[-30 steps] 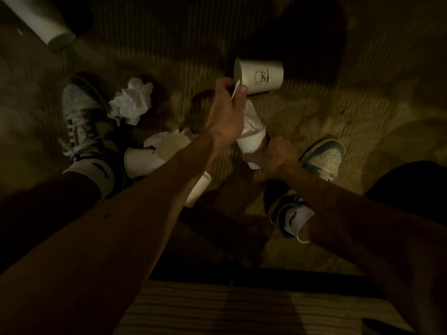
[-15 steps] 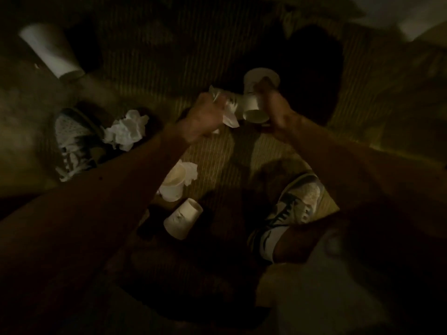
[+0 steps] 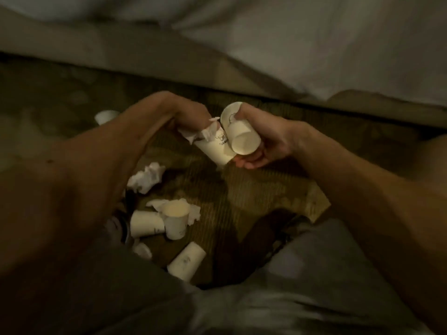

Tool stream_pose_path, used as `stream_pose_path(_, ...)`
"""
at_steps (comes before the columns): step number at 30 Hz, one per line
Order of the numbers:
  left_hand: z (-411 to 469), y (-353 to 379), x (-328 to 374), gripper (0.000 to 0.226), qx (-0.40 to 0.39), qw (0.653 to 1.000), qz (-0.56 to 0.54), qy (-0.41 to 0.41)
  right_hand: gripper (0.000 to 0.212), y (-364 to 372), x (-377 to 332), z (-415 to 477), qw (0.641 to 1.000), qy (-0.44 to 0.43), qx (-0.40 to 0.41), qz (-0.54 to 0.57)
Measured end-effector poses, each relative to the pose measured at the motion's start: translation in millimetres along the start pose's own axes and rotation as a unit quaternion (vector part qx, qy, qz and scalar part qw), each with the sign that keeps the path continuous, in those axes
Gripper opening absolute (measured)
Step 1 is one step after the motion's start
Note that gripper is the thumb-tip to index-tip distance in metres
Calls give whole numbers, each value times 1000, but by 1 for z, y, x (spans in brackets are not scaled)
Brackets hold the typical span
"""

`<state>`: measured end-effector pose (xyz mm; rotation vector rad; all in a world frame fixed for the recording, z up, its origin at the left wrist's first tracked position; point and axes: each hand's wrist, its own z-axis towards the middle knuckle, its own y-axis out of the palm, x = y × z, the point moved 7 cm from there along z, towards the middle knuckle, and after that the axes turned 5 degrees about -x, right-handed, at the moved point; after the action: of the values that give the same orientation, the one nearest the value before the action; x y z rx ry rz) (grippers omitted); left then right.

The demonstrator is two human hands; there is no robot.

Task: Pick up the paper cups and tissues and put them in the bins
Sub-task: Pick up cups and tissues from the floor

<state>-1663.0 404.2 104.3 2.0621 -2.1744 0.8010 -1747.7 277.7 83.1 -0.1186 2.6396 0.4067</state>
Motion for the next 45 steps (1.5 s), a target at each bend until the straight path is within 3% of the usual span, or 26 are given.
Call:
stream_pose_path(4,-60,-33,89,10,92,989,59,104,57,-22,-47,-114,983,-120,92,-104)
stream_pose_path(7,-125,-47,157,19,187,958,-2,216,50,-38,-67,-220,949,-241,174,-107)
stream_pose_path(10,-180,-42,231,45,223,913,-62,335,49,-58,-69,-318,900,-331,247,-136)
stream_pose_path(12,-202,-32,280,39,248,887,-58,386,50,-75,-58,-372,875,-352,301,-142)
stream_pose_path(17,-223,36,397,35,216,847,-27,485,45,-117,13,-476,824,-353,428,-113)
stream_pose_path(21,-223,116,462,34,154,824,-2,545,43,-143,101,-527,814,-335,472,-49)
stream_pose_path(23,-212,170,483,37,114,829,53,545,40,-155,164,-531,820,-313,479,24)
stream_pose_path(28,-152,300,474,34,-24,873,136,468,73,-163,315,-485,843,-236,443,195)
stream_pose_path(30,-127,331,470,37,-45,881,148,447,73,-167,352,-464,842,-232,432,227)
stream_pose_path(36,-61,380,457,36,-75,887,132,435,33,-198,395,-426,874,-146,413,209)
stream_pose_path(39,-32,397,450,30,-76,890,138,429,52,-206,417,-407,898,-78,397,171)
stream_pose_path(42,-10,415,439,29,-95,897,169,396,56,-207,437,-397,902,-14,414,122)
stream_pose_path(45,0,429,427,41,-103,898,218,369,76,-204,448,-391,903,28,422,82)
